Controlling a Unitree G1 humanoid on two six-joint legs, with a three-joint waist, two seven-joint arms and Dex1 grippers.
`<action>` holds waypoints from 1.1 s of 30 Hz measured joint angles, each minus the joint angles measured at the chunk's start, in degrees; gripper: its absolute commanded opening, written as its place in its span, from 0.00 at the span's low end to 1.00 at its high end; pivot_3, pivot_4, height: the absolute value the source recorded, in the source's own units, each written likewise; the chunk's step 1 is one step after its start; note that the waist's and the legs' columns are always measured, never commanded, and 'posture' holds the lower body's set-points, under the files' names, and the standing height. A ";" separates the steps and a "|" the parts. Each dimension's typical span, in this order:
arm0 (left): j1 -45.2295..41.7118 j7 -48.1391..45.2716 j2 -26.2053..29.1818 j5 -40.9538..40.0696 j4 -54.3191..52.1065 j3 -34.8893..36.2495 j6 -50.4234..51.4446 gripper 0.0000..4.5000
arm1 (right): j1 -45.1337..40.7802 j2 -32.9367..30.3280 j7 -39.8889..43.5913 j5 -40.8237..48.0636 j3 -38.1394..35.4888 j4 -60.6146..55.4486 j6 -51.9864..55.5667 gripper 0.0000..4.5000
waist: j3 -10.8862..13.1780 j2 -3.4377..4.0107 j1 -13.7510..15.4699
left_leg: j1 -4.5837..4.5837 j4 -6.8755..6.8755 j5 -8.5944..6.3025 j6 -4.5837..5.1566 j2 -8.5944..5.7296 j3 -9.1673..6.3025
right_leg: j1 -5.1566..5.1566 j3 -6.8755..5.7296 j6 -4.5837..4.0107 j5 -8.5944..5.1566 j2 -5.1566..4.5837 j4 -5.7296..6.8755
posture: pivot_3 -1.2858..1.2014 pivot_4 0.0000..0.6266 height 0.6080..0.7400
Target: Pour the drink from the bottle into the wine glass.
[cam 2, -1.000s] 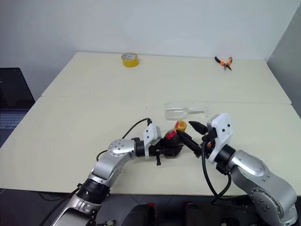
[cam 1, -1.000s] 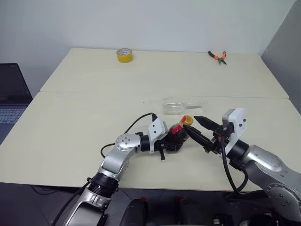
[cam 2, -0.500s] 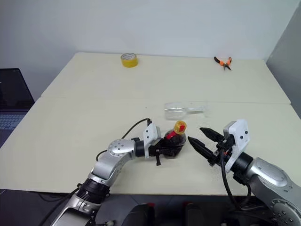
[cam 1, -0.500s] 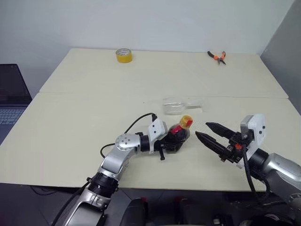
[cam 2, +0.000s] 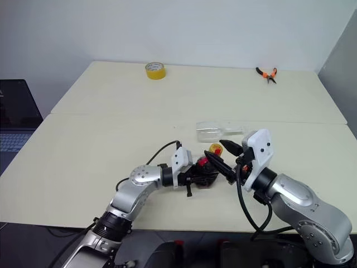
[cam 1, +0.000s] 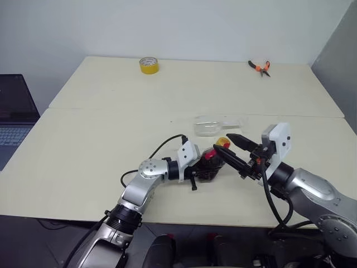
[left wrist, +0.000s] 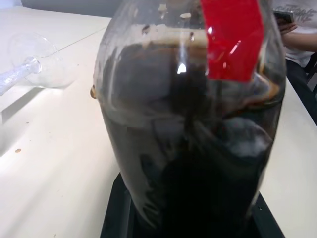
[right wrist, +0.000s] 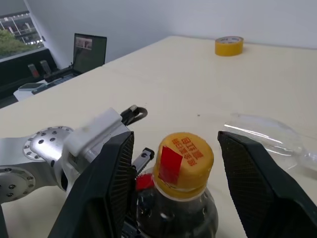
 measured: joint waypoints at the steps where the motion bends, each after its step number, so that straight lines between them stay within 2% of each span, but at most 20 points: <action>1: 0.00 0.01 0.07 0.00 0.03 0.00 0.00 0.15 | 0.00 0.11 0.05 -0.39 0.23 0.14 -0.01 0.64 | 0.00 0.00 0.00 | 0.00 0.00 0.00 0.00 0.00 0.00 | 0.00 -0.01 0.00 0.00 -0.01 0.01 | 0.52 0.24 1.00; 11: 0.00 0.03 0.01 0.01 0.06 0.00 0.00 0.15 | 0.03 1.35 0.29 -2.66 1.24 1.27 -0.04 0.64 | 0.00 0.00 -0.01 | 0.01 0.00 0.00 0.00 0.00 -0.01 | 0.00 -0.01 0.00 0.00 -0.01 0.02 | 0.52 0.24 1.00; 14: 0.00 0.03 0.03 0.01 0.07 0.00 0.00 0.15 | 0.02 1.84 0.28 -2.64 1.21 1.31 -0.04 0.51 | 0.00 0.00 -0.02 | 0.01 0.00 0.00 0.00 0.01 -0.01 | 0.00 -0.01 0.00 0.00 -0.01 0.02 | 0.52 0.24 1.00; 17: 0.00 0.08 0.05 0.02 0.07 0.04 -0.02 0.15 | 0.03 2.57 0.34 -2.38 1.09 1.53 -0.04 0.28 | 0.00 0.00 -0.02 | 0.01 0.00 0.00 0.00 0.01 -0.01 | 0.00 -0.02 0.00 0.00 -0.01 0.02 | 0.52 0.24 1.00; 24: -0.03 0.07 0.16 0.00 0.06 0.14 -0.15 0.15 | 0.78 6.37 0.39 0.19 -0.53 2.87 -0.10 0.27 | 0.00 0.00 -0.03 | 0.01 0.00 0.00 0.00 0.00 -0.01 | 0.00 -0.01 0.00 0.00 -0.01 0.02 | 0.52 0.24 1.00; 29: -0.30 0.04 0.16 0.03 -0.01 0.37 -1.02 0.15 | 1.03 12.54 -1.25 7.84 -3.72 3.83 -2.36 0.27 | -0.01 0.02 -0.07 | 0.02 -0.01 0.00 0.00 0.02 -0.01 | 0.00 -0.02 -0.01 0.00 0.00 0.03 | 0.52 0.24 1.00; 33: -0.28 0.04 0.15 0.12 0.09 0.01 -1.02 0.15 | 0.86 13.23 -2.50 11.05 -3.83 3.83 -2.74 0.27 | -0.01 0.02 -0.12 | 0.02 -0.01 0.00 0.00 0.02 -0.01 | 0.00 -0.02 -0.01 0.00 -0.01 0.03 | 0.52 0.24 1.00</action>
